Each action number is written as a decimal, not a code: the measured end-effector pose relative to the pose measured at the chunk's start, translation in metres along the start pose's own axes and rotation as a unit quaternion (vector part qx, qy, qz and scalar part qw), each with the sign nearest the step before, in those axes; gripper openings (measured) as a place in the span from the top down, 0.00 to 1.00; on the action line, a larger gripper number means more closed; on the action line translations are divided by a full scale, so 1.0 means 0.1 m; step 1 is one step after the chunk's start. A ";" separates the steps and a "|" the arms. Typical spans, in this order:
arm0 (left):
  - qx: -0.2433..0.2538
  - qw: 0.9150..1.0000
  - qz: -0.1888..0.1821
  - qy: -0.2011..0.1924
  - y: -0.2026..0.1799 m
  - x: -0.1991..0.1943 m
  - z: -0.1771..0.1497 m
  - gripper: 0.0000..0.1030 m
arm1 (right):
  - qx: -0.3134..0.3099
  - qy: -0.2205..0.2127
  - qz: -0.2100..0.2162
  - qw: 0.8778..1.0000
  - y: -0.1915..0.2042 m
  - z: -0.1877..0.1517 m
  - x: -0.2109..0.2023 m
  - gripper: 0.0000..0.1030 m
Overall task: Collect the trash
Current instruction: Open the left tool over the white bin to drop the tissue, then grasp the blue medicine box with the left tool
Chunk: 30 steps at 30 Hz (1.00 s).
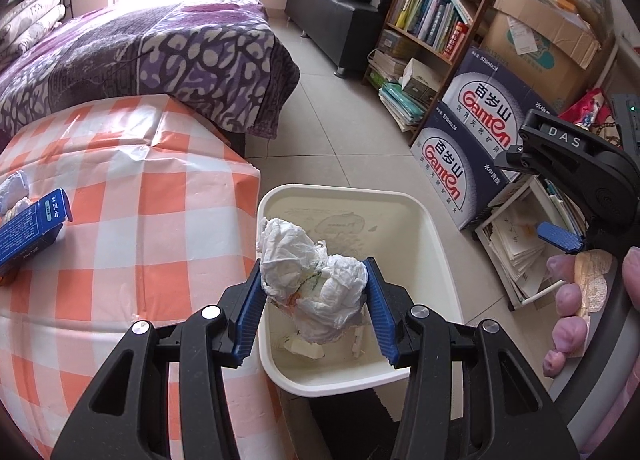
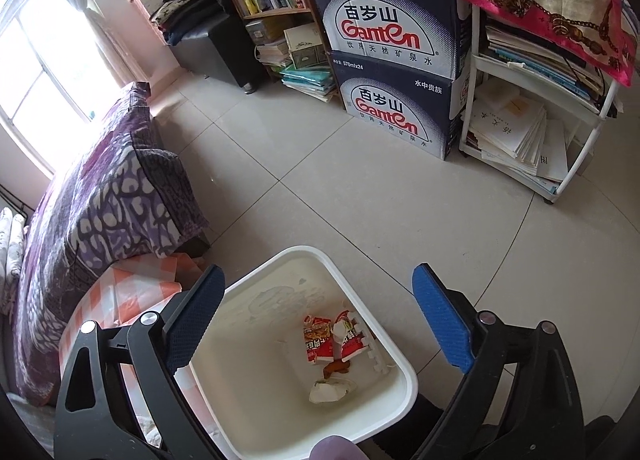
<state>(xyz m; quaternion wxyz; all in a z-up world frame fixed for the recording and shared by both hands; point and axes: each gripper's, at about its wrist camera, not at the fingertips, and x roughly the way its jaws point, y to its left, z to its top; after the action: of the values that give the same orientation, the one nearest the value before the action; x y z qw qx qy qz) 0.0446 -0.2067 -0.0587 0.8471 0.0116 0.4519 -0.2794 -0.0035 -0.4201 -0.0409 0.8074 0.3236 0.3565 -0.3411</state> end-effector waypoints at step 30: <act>0.067 0.967 0.227 0.096 1.47 0.07 0.09 0.16 | -0.113 0.058 0.003 0.992 0.81 -0.56 0.18 0.07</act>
<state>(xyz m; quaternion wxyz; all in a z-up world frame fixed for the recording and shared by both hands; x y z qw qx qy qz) 0.1258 -0.0885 -0.0927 0.8380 0.1979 0.4972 -0.1067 0.0491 -0.3385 -0.0626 0.8178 0.2509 0.4376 -0.2770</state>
